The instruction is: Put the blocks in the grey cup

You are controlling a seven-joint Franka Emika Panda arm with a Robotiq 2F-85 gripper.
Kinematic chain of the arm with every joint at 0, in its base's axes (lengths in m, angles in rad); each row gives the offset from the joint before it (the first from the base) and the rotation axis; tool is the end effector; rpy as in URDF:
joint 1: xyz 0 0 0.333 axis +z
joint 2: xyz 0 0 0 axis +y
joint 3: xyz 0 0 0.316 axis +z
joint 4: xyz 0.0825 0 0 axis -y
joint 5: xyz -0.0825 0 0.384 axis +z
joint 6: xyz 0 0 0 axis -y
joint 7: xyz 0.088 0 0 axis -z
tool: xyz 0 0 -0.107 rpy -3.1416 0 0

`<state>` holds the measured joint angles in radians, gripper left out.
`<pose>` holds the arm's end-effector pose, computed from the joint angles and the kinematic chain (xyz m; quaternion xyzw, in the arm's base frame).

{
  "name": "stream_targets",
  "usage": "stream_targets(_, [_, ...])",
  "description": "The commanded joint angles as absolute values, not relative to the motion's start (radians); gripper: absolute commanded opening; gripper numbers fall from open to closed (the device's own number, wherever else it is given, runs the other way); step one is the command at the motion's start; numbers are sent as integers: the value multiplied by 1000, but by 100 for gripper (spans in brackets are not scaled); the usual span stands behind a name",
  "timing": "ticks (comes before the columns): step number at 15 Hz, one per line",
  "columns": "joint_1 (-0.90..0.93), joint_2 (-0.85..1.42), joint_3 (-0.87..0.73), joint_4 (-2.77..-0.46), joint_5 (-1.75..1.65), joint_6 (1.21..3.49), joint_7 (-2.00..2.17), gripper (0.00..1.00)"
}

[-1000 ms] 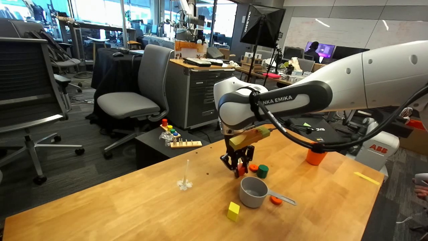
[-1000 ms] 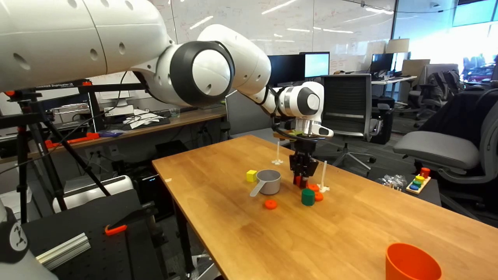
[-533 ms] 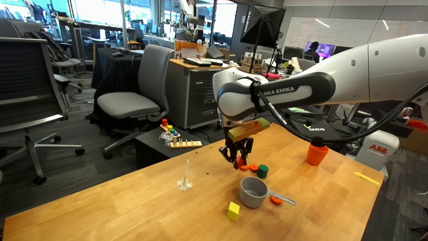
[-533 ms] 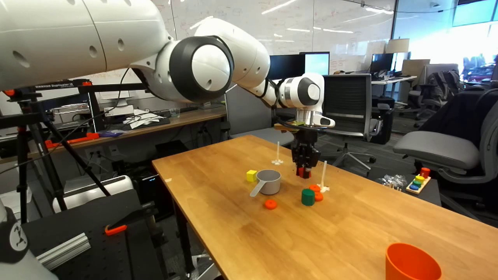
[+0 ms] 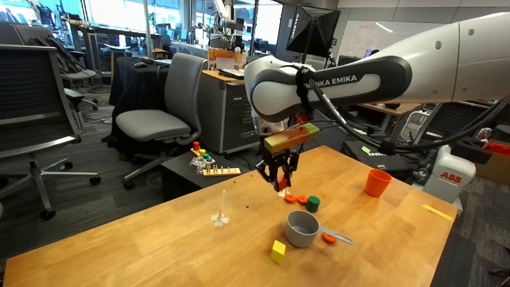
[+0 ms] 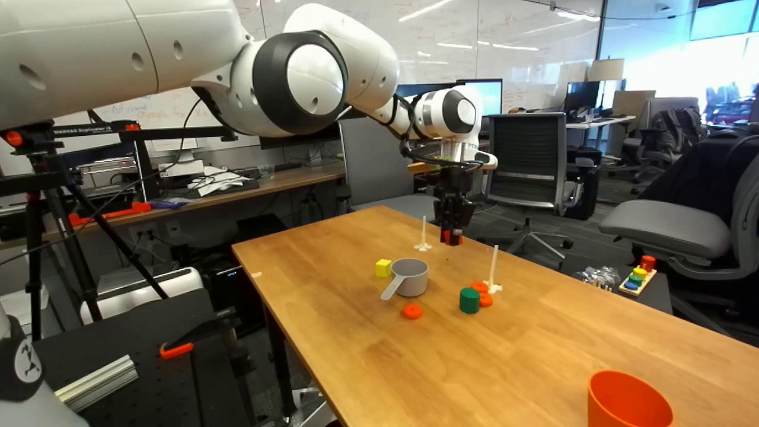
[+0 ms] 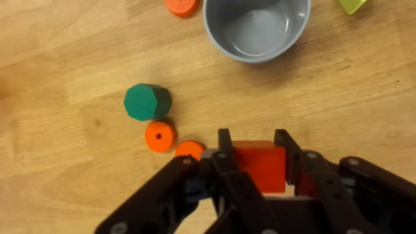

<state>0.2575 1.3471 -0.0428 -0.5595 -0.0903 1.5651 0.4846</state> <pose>0.7444 0.1704 0.1449 0.9769 -0.1122 -0.1352 0.1215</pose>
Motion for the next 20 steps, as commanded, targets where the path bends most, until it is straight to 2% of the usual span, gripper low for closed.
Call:
stream_targets(1, [256,1301,-8,-614,-38,1491,542,12])
stream_targets(9, [253,1243,-2,-711,38,1459,636,12])
stream_targets(20, [276,1030,-19,-1176,37,1565,682,12])
